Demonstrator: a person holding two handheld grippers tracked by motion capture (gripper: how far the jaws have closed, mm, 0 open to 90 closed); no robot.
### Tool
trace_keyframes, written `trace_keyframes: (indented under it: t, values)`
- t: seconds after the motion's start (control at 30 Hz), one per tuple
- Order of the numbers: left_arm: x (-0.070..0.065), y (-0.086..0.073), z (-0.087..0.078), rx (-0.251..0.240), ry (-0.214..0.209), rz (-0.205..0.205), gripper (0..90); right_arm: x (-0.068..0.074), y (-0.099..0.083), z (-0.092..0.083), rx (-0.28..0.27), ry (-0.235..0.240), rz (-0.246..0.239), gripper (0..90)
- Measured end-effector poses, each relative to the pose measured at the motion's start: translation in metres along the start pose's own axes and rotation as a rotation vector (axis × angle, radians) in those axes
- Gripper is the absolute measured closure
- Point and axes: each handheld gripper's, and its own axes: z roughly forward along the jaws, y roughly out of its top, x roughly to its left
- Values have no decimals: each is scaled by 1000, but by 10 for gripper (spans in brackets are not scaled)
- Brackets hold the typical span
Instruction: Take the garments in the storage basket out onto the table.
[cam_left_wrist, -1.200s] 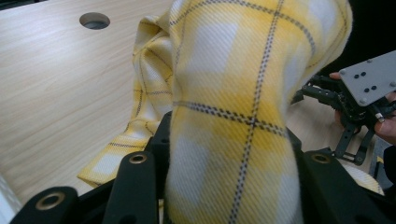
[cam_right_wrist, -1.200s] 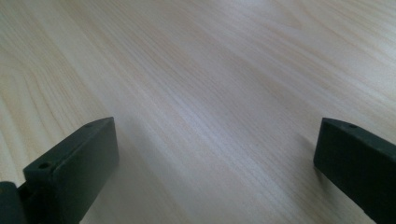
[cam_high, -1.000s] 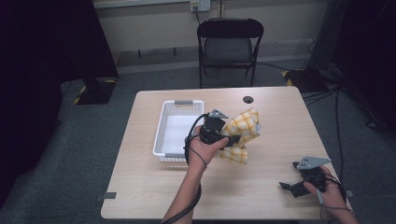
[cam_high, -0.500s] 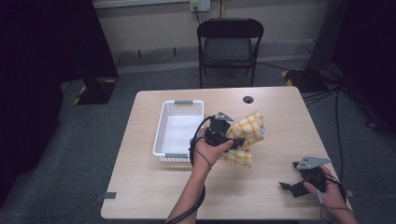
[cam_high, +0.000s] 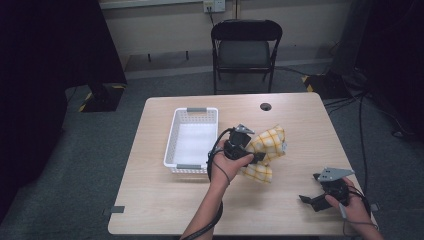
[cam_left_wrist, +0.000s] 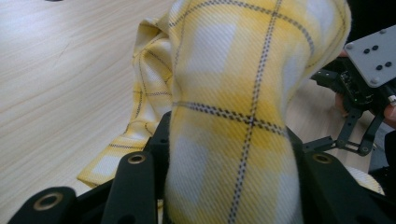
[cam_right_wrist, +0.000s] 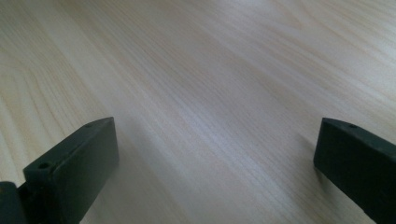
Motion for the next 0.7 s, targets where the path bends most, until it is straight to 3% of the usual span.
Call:
trace_keyframes:
  t: [0.7]
  values:
    - [-3, -7, 18, 35, -10, 5, 558, 0, 0, 0, -1, 0, -1, 0]
